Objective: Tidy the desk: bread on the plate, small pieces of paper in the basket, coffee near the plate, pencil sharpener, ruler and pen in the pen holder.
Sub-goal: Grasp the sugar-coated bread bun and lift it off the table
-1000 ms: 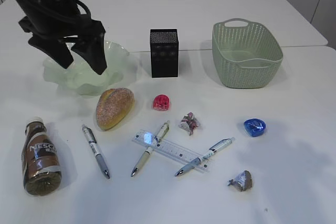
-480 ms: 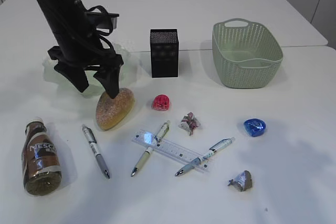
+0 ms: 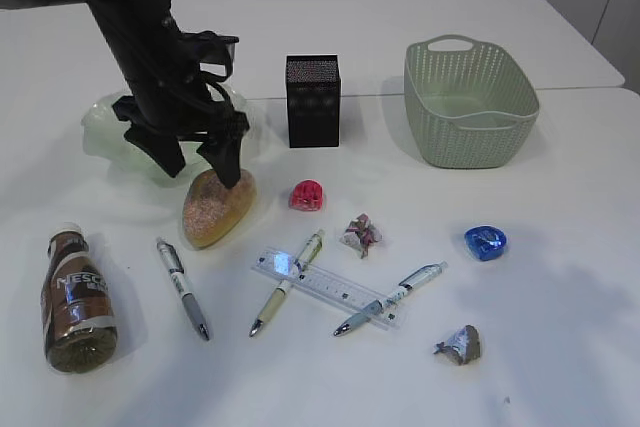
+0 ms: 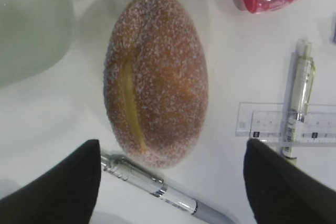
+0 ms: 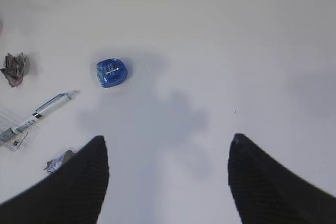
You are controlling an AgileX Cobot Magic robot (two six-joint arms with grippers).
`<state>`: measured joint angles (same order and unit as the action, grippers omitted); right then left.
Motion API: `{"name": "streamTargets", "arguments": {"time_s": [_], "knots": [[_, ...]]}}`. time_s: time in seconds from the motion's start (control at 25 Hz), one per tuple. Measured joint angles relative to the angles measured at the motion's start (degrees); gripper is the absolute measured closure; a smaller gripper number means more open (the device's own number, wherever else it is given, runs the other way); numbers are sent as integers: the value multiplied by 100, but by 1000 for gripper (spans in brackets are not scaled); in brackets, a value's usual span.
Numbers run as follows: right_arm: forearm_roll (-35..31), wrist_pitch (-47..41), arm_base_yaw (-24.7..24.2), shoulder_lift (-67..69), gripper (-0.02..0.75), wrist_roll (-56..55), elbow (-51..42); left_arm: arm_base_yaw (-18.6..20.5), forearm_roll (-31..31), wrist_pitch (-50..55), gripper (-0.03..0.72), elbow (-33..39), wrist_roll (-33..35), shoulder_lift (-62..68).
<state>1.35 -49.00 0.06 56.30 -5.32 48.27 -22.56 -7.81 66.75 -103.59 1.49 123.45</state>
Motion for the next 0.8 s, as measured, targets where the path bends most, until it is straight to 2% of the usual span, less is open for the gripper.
{"name": "streamTargets", "arguments": {"time_s": [0.8], "knots": [[0, 28, 0, 0, 186, 0, 0, 0, -1, -157, 86, -451, 0, 892]]}}
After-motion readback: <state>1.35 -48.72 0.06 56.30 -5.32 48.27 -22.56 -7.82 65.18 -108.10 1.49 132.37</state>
